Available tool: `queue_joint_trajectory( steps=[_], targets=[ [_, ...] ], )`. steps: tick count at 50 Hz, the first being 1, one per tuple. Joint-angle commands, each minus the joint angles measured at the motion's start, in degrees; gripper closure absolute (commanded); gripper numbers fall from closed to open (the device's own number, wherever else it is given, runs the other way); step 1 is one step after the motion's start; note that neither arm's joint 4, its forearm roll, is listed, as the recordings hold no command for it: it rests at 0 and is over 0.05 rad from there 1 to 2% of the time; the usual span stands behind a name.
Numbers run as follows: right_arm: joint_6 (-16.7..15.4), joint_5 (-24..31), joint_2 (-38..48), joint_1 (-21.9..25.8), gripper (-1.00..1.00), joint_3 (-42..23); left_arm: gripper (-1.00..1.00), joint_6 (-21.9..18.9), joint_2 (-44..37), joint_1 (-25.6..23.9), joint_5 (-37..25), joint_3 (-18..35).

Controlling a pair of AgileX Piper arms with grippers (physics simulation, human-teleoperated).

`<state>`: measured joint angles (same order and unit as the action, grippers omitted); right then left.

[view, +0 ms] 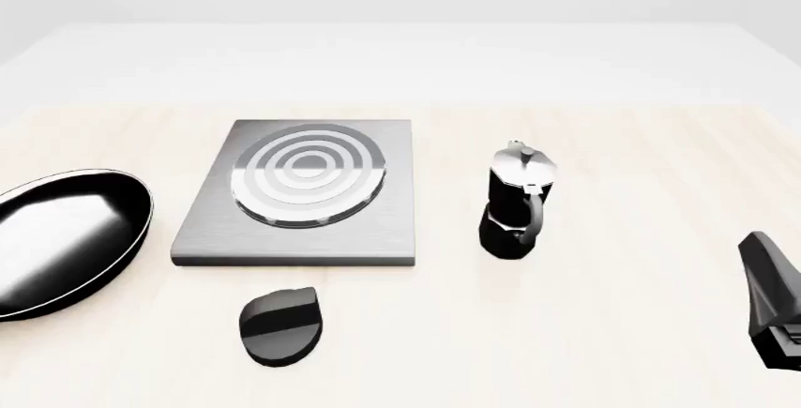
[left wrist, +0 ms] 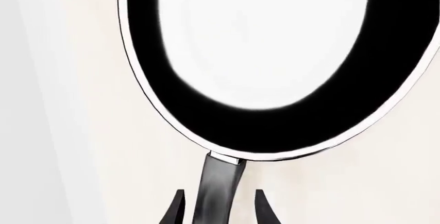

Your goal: Turn on the stove and put the frying pan on it.

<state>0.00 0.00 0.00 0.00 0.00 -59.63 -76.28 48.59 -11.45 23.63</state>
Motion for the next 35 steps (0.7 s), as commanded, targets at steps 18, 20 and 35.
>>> queue_joint_trajectory(
  steps=[18, 20, 35],
  targets=[
    [0.0, 0.0, 0.0, 0.0, -1.00, 0.0, -1.00, -1.3, -9.4, 1.7, 12.1, -5.0],
    [0.0, 0.0, 0.0, 0.0, -1.00, 0.0, -1.00, -1.4, -9.3, 1.8, 12.1, -5.1],
    [0.0, 0.0, 0.0, 0.0, -1.00, 0.0, 1.00, -2.1, -7.7, 1.5, 11.6, -5.9]
  ],
)
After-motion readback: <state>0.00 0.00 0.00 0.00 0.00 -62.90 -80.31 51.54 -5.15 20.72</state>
